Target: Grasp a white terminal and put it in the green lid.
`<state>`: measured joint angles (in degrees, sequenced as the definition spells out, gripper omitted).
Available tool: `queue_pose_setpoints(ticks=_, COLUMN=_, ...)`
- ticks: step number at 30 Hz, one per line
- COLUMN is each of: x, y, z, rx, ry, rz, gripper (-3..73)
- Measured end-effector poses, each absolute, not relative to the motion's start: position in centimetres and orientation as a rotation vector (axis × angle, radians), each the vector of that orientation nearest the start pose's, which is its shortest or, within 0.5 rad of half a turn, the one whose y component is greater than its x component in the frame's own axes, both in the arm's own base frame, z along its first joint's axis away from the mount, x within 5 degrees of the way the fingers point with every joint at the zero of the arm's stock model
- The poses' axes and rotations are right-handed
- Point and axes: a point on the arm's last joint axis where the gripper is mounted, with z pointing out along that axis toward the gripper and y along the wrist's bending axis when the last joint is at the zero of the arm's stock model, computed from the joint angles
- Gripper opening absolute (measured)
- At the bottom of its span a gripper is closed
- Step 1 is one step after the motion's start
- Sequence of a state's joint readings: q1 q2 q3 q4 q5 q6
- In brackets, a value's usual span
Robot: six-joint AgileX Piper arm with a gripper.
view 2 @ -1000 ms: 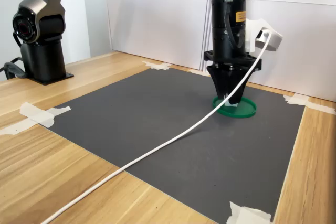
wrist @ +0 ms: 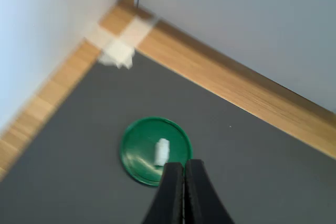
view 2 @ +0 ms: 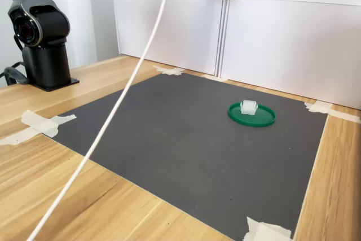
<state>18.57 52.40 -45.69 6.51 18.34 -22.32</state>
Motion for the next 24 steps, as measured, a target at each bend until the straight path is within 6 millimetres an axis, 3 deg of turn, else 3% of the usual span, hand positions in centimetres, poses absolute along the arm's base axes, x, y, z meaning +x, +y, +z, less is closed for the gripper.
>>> queue_pose_setpoints(ticks=5, x=11.7, y=4.4, z=35.4, rx=-0.395, ry=1.685, rz=0.204, gripper=-2.1)
queue_pose_setpoints(ticks=8, x=9.0, y=3.6, z=34.6, rx=-0.327, ry=1.631, rz=0.277, gripper=-2.1)
queue_pose_setpoints(ticks=24, x=4.3, y=1.2, z=28.1, rx=-0.130, ry=1.613, rz=0.149, gripper=-2.1)
